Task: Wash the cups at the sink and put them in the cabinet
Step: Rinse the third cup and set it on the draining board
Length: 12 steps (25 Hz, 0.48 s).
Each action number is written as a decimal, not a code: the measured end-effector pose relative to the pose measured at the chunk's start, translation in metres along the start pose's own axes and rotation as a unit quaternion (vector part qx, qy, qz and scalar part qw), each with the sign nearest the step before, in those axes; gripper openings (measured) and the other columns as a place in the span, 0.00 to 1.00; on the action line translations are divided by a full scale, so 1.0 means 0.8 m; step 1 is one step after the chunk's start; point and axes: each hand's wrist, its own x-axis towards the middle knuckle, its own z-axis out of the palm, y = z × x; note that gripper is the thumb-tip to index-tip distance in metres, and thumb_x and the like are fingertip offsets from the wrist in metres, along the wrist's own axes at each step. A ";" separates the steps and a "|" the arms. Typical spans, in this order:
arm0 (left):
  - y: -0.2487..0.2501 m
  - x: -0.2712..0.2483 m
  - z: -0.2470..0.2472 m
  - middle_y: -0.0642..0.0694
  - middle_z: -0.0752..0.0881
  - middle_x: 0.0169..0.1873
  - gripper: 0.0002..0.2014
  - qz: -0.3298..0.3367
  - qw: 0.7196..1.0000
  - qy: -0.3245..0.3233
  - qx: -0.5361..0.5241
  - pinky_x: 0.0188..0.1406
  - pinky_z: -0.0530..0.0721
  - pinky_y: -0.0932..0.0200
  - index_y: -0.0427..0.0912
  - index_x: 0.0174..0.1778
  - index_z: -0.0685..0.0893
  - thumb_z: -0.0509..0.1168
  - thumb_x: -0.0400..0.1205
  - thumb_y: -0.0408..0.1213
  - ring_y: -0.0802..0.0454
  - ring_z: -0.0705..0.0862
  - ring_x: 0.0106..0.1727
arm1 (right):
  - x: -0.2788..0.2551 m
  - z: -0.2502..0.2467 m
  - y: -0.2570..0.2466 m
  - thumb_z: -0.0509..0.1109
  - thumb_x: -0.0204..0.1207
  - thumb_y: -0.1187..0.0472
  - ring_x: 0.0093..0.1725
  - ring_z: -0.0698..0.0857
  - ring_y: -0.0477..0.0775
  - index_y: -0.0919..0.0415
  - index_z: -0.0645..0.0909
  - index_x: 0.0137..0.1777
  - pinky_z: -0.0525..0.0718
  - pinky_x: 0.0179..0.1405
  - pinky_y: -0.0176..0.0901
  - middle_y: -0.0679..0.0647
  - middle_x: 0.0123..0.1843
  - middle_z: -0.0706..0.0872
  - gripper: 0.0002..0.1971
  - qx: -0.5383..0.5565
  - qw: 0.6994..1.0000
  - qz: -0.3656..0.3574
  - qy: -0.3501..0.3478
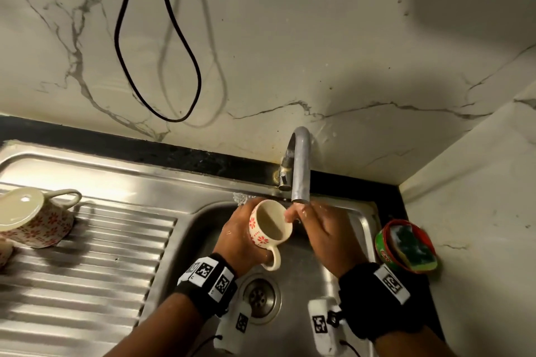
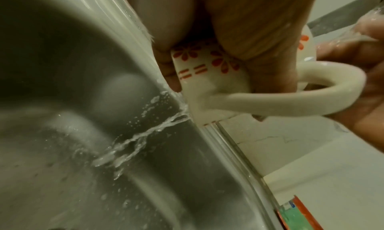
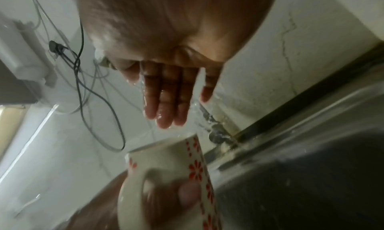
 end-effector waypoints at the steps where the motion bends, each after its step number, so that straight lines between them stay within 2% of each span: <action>1: -0.002 -0.003 0.000 0.60 0.85 0.58 0.46 0.008 1.000 -0.009 -0.018 0.59 0.86 0.58 0.62 0.68 0.75 0.85 0.53 0.42 0.63 0.85 0.59 | -0.005 0.001 -0.006 0.53 0.86 0.44 0.54 0.87 0.38 0.52 0.89 0.47 0.65 0.82 0.52 0.44 0.47 0.93 0.24 -0.082 0.994 -0.054 -0.054; 2: -0.001 -0.004 0.004 0.59 0.86 0.59 0.45 0.027 0.999 -0.027 -0.013 0.60 0.86 0.58 0.60 0.69 0.76 0.85 0.54 0.42 0.62 0.85 0.60 | -0.009 0.007 -0.015 0.49 0.87 0.41 0.58 0.84 0.37 0.51 0.88 0.50 0.51 0.87 0.54 0.44 0.49 0.92 0.26 -0.147 0.981 -0.036 -0.124; 3: 0.006 -0.005 0.010 0.58 0.85 0.61 0.45 0.045 0.998 -0.049 0.004 0.62 0.85 0.57 0.58 0.70 0.76 0.84 0.55 0.44 0.61 0.84 0.62 | -0.006 0.017 -0.011 0.46 0.87 0.39 0.63 0.82 0.38 0.51 0.88 0.53 0.43 0.87 0.56 0.46 0.52 0.92 0.29 -0.100 0.986 0.014 -0.135; 4: 0.011 -0.007 0.018 0.56 0.83 0.64 0.45 0.064 0.995 -0.062 0.043 0.65 0.83 0.55 0.56 0.72 0.75 0.83 0.56 0.47 0.58 0.82 0.65 | -0.003 0.026 -0.011 0.45 0.88 0.39 0.68 0.80 0.43 0.54 0.88 0.58 0.43 0.87 0.57 0.51 0.57 0.92 0.30 -0.029 0.985 0.087 -0.147; 5: 0.011 -0.005 0.024 0.54 0.81 0.67 0.45 0.079 0.989 -0.055 0.116 0.67 0.82 0.52 0.56 0.72 0.74 0.81 0.56 0.51 0.54 0.80 0.68 | 0.006 0.041 -0.004 0.48 0.88 0.40 0.73 0.79 0.49 0.58 0.86 0.64 0.51 0.87 0.55 0.56 0.63 0.89 0.29 0.093 0.972 0.180 -0.115; 6: 0.013 -0.003 0.027 0.53 0.80 0.67 0.44 0.092 0.975 -0.037 0.196 0.67 0.82 0.51 0.54 0.73 0.74 0.79 0.58 0.54 0.51 0.79 0.68 | 0.010 0.049 -0.011 0.52 0.88 0.40 0.75 0.78 0.56 0.60 0.82 0.70 0.64 0.82 0.54 0.60 0.68 0.86 0.29 0.167 0.945 0.267 -0.090; 7: 0.017 -0.002 0.026 0.51 0.81 0.67 0.42 0.092 0.964 -0.024 0.247 0.67 0.81 0.52 0.52 0.73 0.75 0.77 0.61 0.55 0.50 0.79 0.67 | 0.013 0.055 -0.018 0.55 0.84 0.34 0.74 0.80 0.59 0.60 0.80 0.71 0.74 0.76 0.54 0.61 0.69 0.86 0.32 0.256 0.897 0.355 -0.064; 8: 0.017 0.001 0.025 0.50 0.81 0.67 0.41 0.094 0.960 -0.021 0.263 0.68 0.79 0.55 0.50 0.74 0.76 0.77 0.64 0.55 0.50 0.79 0.67 | 0.012 0.055 -0.026 0.54 0.80 0.28 0.70 0.83 0.58 0.57 0.82 0.70 0.75 0.76 0.58 0.59 0.65 0.88 0.36 0.223 0.905 0.356 -0.070; 9: 0.015 0.004 0.023 0.50 0.81 0.67 0.40 0.098 0.964 -0.025 0.245 0.69 0.77 0.58 0.49 0.75 0.76 0.77 0.66 0.53 0.51 0.80 0.67 | 0.009 0.060 -0.019 0.50 0.79 0.26 0.69 0.84 0.54 0.54 0.84 0.65 0.68 0.81 0.63 0.55 0.61 0.90 0.37 0.173 0.929 0.319 -0.073; 10: 0.013 0.006 0.020 0.51 0.81 0.68 0.40 0.093 0.970 -0.045 0.221 0.70 0.77 0.59 0.50 0.75 0.76 0.78 0.66 0.52 0.53 0.80 0.67 | 0.002 0.058 -0.023 0.47 0.83 0.29 0.71 0.82 0.49 0.53 0.86 0.62 0.56 0.86 0.65 0.51 0.59 0.91 0.34 0.113 0.949 0.285 -0.078; 11: 0.013 0.006 0.018 0.52 0.80 0.68 0.41 0.083 0.971 -0.060 0.218 0.69 0.79 0.57 0.52 0.75 0.75 0.78 0.64 0.53 0.54 0.79 0.67 | -0.001 0.063 -0.010 0.49 0.85 0.33 0.73 0.78 0.44 0.54 0.85 0.63 0.50 0.87 0.64 0.48 0.60 0.89 0.31 0.085 0.956 0.268 -0.084; 12: 0.014 0.003 0.020 0.53 0.80 0.68 0.43 0.078 0.964 -0.062 0.247 0.67 0.82 0.54 0.54 0.75 0.75 0.78 0.62 0.55 0.53 0.79 0.67 | 0.000 0.066 -0.010 0.54 0.85 0.33 0.74 0.75 0.43 0.55 0.84 0.65 0.56 0.86 0.63 0.47 0.64 0.86 0.30 0.181 0.934 0.296 -0.084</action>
